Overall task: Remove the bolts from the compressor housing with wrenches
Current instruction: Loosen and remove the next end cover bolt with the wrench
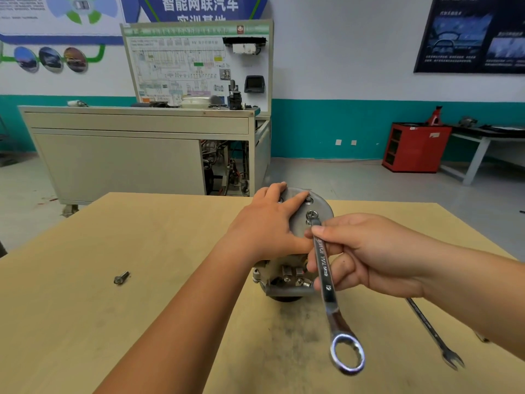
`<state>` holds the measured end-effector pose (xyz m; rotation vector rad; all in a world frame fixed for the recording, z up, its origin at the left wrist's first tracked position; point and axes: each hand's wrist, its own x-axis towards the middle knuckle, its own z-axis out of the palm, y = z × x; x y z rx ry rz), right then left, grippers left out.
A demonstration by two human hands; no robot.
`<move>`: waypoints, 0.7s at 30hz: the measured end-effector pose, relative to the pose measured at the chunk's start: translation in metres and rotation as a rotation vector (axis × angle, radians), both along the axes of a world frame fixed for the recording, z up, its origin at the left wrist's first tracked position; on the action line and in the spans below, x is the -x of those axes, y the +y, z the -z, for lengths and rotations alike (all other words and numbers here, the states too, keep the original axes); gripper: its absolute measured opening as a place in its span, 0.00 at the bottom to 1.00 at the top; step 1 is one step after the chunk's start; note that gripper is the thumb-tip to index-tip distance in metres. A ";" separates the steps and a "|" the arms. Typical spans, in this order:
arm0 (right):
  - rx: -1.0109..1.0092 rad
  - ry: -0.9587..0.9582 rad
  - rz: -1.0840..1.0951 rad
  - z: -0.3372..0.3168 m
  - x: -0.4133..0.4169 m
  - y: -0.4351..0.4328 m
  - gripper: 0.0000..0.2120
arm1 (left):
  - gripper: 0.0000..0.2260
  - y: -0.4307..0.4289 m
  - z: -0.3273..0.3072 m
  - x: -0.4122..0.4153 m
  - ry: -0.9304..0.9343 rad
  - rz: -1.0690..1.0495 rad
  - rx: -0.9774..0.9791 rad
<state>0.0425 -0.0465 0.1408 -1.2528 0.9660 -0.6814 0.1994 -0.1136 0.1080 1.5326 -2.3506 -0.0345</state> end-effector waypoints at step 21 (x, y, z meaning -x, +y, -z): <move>0.113 0.312 -0.089 -0.003 0.015 -0.012 0.13 | 0.45 0.000 0.004 -0.002 0.018 -0.013 0.021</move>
